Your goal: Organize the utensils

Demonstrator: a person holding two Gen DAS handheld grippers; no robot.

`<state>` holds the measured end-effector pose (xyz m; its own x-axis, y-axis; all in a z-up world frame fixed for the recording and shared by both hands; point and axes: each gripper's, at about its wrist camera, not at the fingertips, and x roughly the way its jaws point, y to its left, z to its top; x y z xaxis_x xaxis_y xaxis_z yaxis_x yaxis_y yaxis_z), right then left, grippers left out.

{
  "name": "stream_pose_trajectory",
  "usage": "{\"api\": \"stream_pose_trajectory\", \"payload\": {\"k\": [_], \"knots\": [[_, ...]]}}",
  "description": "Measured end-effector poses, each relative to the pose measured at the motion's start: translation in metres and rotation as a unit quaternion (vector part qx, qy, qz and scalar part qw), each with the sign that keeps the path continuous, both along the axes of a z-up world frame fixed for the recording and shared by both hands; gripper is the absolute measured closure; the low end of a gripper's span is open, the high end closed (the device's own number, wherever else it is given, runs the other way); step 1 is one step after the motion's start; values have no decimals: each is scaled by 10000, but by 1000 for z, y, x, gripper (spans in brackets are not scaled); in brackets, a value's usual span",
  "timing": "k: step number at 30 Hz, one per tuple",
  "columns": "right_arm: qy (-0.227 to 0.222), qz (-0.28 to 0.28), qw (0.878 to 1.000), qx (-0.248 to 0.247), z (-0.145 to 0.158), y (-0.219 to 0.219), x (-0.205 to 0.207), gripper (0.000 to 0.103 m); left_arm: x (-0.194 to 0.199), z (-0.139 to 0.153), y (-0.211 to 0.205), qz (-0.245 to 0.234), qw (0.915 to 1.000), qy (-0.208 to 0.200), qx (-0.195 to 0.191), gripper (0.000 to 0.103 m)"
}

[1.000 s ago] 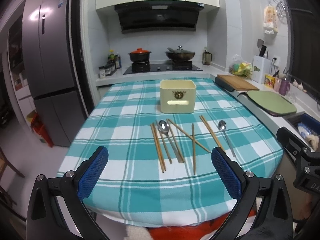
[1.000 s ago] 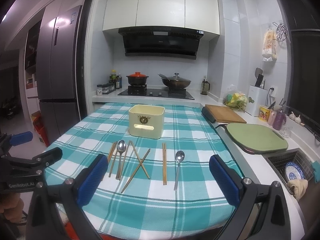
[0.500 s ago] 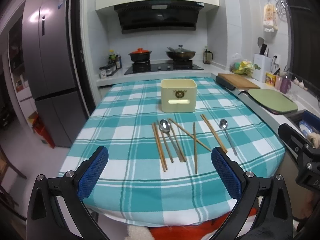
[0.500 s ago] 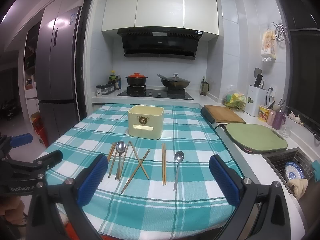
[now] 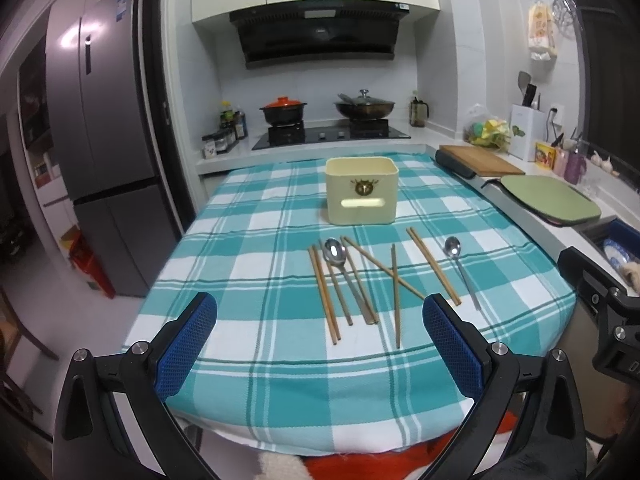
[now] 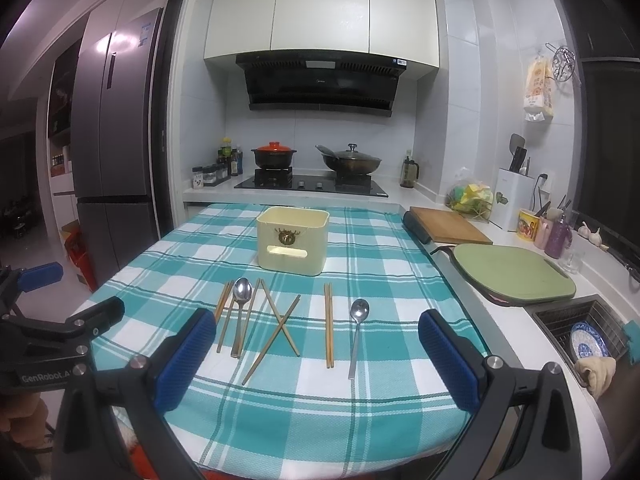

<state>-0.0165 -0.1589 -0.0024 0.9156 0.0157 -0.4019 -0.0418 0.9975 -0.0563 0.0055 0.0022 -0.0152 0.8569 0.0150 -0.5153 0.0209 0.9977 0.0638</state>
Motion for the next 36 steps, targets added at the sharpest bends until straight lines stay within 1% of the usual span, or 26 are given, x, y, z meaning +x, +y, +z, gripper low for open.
{"api": "stream_pose_trajectory", "payload": {"k": [21, 26, 30, 33, 36], "knots": [[93, -28, 9999, 36, 1, -9, 5, 0, 8, -3, -5, -29, 9998, 34, 191, 0], [86, -78, 9999, 48, 2, -13, 10, 0, 10, -3, -4, -36, 9999, 15, 119, 0], [88, -211, 9997, 68, 0, -18, 15, 0, 12, -2, -3, -32, 9997, -144, 198, 0], [195, -239, 9994, 140, -3, -22, 20, 0, 13, -1, -3, -58, 9990, -308, 330, 0], [306, -322, 9989, 121, -7, -25, 26, 0, 17, -2, -5, -126, 9987, -329, 371, 0]]}}
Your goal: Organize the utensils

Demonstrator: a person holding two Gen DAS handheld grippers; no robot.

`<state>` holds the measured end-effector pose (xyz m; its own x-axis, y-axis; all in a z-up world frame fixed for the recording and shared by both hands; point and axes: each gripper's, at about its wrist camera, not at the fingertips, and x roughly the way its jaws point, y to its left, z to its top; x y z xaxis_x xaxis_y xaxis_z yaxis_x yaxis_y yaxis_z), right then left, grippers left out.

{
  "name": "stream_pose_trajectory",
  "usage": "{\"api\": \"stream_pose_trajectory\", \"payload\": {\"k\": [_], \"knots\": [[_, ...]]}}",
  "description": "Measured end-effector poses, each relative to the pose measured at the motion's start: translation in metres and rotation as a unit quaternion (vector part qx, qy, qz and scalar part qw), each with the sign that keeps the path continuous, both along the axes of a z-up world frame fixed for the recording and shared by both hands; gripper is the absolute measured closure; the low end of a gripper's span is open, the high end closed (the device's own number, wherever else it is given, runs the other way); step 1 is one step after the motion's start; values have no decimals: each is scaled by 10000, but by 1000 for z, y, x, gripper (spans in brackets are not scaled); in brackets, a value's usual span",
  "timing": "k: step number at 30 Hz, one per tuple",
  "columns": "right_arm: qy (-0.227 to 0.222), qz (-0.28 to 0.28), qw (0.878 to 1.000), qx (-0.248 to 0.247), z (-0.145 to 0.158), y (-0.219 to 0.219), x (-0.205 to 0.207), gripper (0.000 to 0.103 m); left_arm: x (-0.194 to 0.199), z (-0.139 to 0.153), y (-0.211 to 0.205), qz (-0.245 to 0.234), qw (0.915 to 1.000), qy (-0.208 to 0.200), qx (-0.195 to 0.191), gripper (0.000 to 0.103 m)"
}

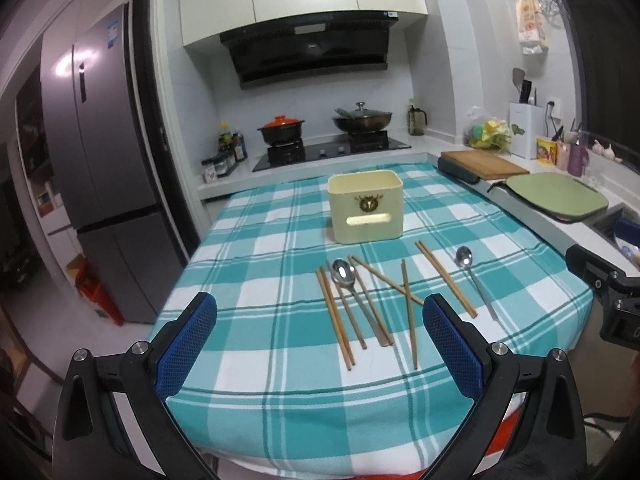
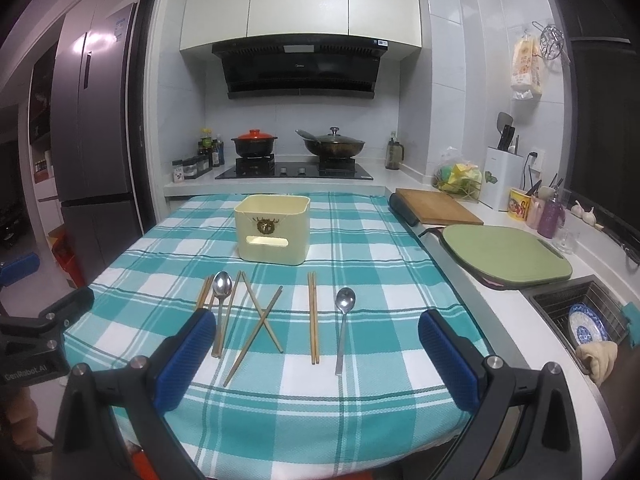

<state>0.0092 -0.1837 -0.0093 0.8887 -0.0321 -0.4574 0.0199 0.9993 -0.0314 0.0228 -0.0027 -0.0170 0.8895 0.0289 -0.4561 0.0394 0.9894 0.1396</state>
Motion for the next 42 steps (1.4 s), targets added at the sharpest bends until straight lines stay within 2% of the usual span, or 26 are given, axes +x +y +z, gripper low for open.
{"api": "stream_pose_trajectory", "payload": {"k": [6, 12, 17, 34, 42], "knots": [[123, -243, 9996, -54, -5, -4, 7, 0, 18, -8, 1, -198, 9983, 490, -262, 0], [406, -392, 9983, -165, -13, -8, 15, 0, 28, -19, 5, -66, 9966, 714, -401, 0], [534, -431, 9974, -231, -20, -7, 20, 0, 31, -23, 15, -42, 9950, 787, -612, 0], [895, -532, 9940, -337, -39, -10, 45, 0, 66, -46, 28, 147, 9910, 1137, -691, 0], [1010, -380, 9942, -36, -52, -22, 69, 0, 106, -73, 57, 533, 9814, 1552, -999, 0]]}}
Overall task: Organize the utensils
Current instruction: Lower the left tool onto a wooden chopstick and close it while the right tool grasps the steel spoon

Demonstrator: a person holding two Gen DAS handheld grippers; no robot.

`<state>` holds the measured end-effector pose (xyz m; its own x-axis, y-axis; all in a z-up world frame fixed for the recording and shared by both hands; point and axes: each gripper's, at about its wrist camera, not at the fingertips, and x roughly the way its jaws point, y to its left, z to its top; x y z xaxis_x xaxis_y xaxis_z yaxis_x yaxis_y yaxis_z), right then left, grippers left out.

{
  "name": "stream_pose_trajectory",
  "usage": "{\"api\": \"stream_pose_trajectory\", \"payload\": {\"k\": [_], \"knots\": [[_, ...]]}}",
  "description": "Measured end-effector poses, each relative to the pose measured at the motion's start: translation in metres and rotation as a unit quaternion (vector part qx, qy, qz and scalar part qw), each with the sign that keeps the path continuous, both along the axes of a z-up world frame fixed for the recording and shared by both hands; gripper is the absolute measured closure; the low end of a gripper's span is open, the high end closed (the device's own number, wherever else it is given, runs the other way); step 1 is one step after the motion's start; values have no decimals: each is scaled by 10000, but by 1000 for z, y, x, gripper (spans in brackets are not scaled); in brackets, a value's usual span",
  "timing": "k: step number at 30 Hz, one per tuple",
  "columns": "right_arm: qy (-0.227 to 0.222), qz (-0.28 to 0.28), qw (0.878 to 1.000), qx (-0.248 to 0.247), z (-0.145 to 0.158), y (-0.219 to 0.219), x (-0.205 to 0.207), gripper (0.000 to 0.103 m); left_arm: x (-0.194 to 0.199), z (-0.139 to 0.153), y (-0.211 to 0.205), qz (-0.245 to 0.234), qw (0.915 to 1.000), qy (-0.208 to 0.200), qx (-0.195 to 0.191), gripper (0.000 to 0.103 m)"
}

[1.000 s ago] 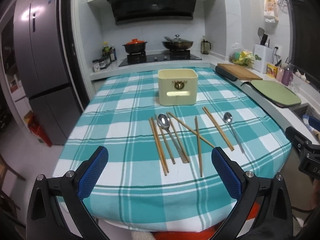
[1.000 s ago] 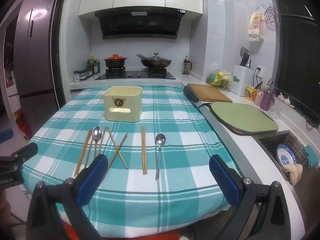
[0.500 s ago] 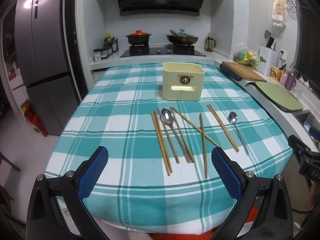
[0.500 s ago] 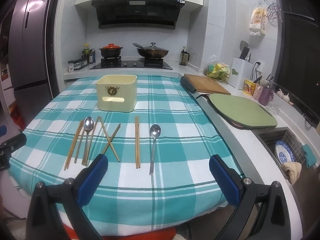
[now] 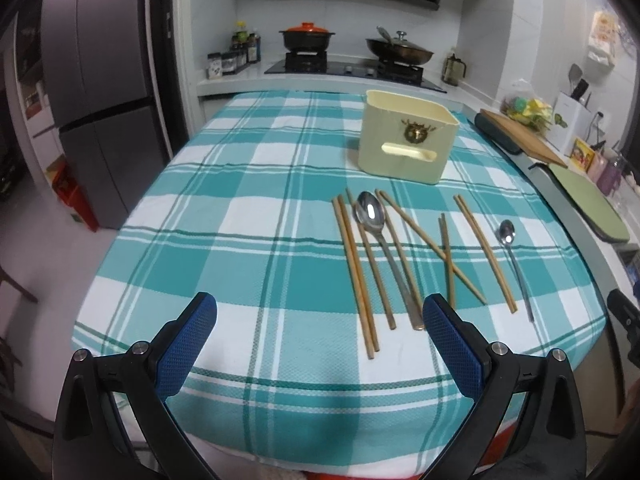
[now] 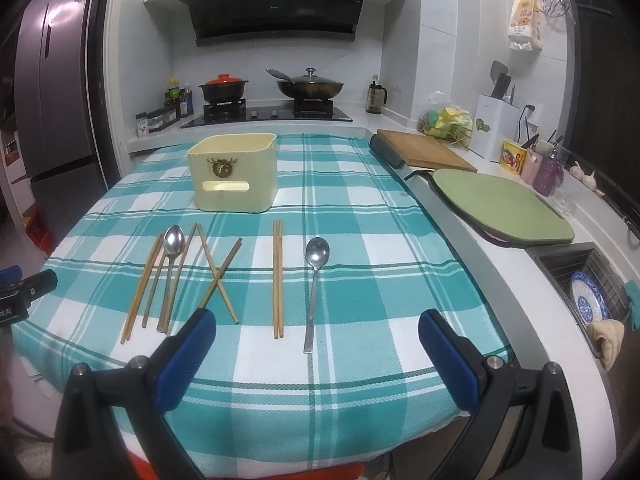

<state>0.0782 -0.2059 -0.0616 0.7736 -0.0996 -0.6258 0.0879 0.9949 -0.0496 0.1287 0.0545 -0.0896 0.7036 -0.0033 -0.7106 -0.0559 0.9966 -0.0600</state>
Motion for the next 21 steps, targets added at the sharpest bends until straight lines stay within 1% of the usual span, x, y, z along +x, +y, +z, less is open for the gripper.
{"api": "stream_pose_trajectory", "payload": {"k": [2, 7, 13, 17, 21], "knots": [[54, 24, 10000, 66, -6, -6, 9, 0, 12, -9, 4, 56, 9999, 104, -17, 0], [281, -11, 9994, 225, -26, -19, 34, 0, 51, -34, 5, 70, 9992, 383, 80, 1], [626, -59, 9974, 362, -50, -30, 64, 0, 103, -58, -3, 95, 9976, 591, 347, 1], [735, -70, 9965, 381, -58, -31, 77, 0, 133, -75, -3, 160, 9959, 814, 348, 1], [795, -21, 9962, 360, -62, -30, 89, 0, 149, -91, -7, 164, 9940, 986, 449, 1]]}}
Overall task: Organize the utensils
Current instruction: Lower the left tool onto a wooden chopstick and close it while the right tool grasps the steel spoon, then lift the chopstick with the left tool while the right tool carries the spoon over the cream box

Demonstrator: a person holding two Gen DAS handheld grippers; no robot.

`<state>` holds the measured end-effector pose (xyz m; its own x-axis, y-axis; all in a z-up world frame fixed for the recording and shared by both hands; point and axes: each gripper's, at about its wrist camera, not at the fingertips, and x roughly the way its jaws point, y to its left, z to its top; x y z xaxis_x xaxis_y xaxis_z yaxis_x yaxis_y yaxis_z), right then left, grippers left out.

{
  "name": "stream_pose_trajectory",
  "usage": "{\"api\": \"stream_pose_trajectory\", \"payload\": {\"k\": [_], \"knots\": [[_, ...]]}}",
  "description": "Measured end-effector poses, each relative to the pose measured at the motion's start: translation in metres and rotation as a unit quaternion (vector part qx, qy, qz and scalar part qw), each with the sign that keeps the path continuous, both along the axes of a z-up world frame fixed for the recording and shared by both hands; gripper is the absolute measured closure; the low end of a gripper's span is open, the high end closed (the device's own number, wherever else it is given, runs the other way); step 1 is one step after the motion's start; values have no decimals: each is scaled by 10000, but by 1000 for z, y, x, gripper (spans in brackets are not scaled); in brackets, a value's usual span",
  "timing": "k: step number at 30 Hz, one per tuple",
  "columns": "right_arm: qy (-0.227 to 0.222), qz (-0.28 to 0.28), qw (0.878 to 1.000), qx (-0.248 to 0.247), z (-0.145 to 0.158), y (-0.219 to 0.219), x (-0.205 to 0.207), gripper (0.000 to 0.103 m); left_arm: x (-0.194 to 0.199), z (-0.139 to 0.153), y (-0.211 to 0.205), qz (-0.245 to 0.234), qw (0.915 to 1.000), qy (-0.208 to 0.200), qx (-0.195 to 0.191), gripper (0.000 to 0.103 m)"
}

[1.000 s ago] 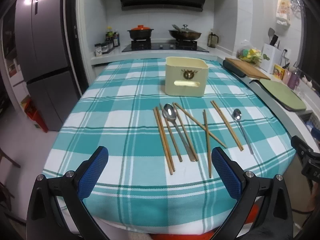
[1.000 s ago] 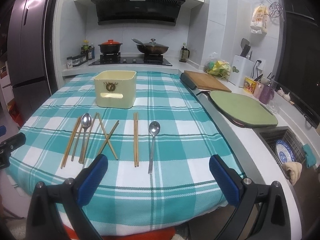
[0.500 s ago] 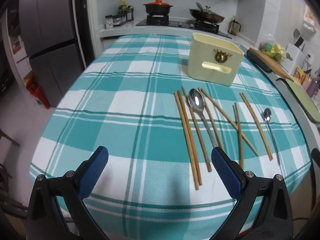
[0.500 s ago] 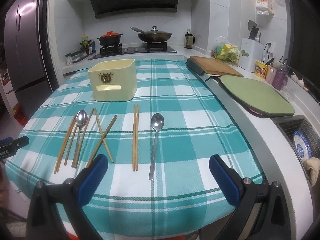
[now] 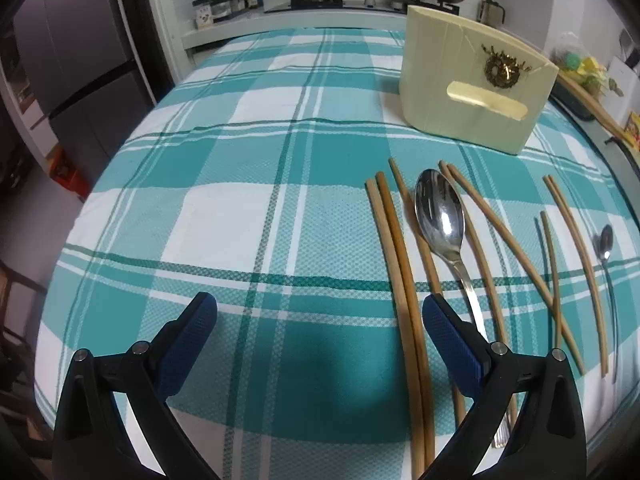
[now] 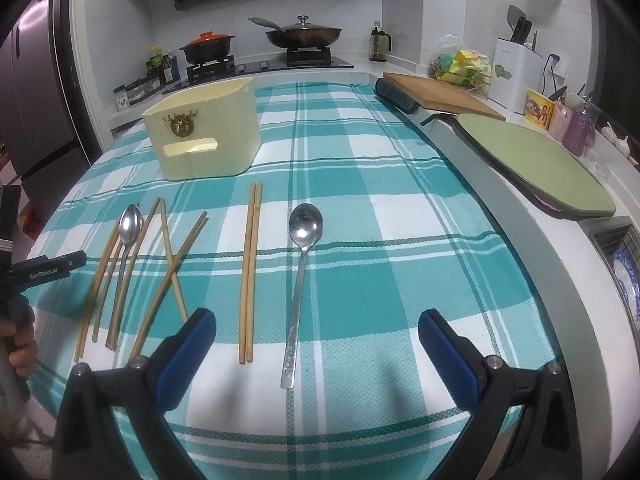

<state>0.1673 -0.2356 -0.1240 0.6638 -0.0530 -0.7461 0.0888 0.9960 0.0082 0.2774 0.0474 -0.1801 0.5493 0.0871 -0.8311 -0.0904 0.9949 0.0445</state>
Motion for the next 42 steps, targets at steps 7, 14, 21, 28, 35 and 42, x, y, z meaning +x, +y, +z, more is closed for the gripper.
{"api": "stream_pose_trajectory", "payload": {"k": [7, 14, 21, 28, 35, 42], "knots": [[66, 27, 10000, 6, -7, -2, 17, 0, 12, -13, 3, 113, 9998, 133, 103, 0], [58, 34, 10000, 7, -12, -4, 32, 0, 20, -20, 6, 46, 9996, 241, 172, 0], [351, 84, 9993, 107, -42, -11, 72, 4, 33, -21, 8, -156, 9992, 359, 56, 0], [486, 215, 9985, -153, -72, 4, 119, 27, 55, -19, 4, -420, 9973, 549, -246, 16], [328, 227, 9990, -211, -69, 7, 136, 64, 61, -11, -9, -759, 9959, 426, -238, 86], [105, 353, 9993, 97, -58, 1, 139, 67, 55, 3, 2, -713, 9959, 36, -559, 98]]}}
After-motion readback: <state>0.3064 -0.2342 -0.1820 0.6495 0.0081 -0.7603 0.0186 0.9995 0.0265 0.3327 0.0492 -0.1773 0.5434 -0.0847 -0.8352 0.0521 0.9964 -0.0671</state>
